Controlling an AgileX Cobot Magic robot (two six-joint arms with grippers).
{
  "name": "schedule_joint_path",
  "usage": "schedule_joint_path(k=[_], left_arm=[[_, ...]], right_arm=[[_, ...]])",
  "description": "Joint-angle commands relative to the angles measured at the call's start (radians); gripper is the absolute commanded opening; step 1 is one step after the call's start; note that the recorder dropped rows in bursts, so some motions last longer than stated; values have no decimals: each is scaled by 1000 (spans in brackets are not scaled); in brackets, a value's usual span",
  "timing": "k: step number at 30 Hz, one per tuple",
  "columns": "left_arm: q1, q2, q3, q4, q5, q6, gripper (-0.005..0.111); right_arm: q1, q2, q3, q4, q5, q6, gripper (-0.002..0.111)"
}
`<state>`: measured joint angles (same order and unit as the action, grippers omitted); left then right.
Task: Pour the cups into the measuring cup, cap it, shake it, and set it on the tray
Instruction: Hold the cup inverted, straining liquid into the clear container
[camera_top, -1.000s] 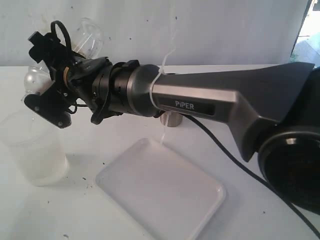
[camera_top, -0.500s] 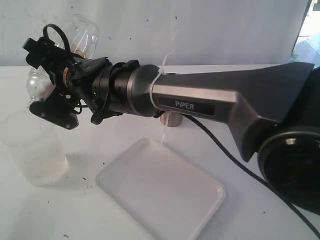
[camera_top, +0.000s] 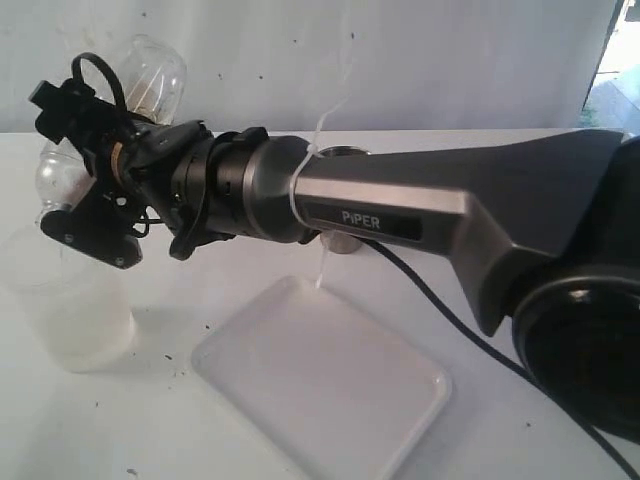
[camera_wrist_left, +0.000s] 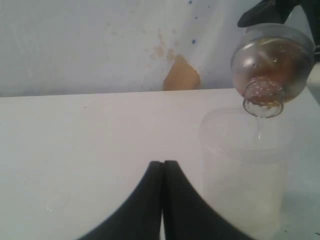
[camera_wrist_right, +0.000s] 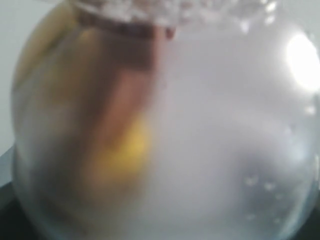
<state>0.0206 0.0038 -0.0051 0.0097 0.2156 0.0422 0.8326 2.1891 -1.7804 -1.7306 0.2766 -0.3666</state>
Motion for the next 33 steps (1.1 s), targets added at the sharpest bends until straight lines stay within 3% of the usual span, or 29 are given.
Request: schedule_joint_path(k=[1, 16, 25, 33], left_arm=[[1, -4, 5, -1, -12, -7, 0], [1, -4, 5, -1, -12, -7, 0], [1, -4, 5, -1, -12, -7, 0], [1, -4, 5, -1, -12, -7, 0]], right_arm=[[5, -14, -15, -14, 14, 4, 0], [6, -14, -15, -14, 102, -45, 0], [6, -14, -15, -14, 5, 61, 0], [6, -14, -15, -14, 32, 64, 0]])
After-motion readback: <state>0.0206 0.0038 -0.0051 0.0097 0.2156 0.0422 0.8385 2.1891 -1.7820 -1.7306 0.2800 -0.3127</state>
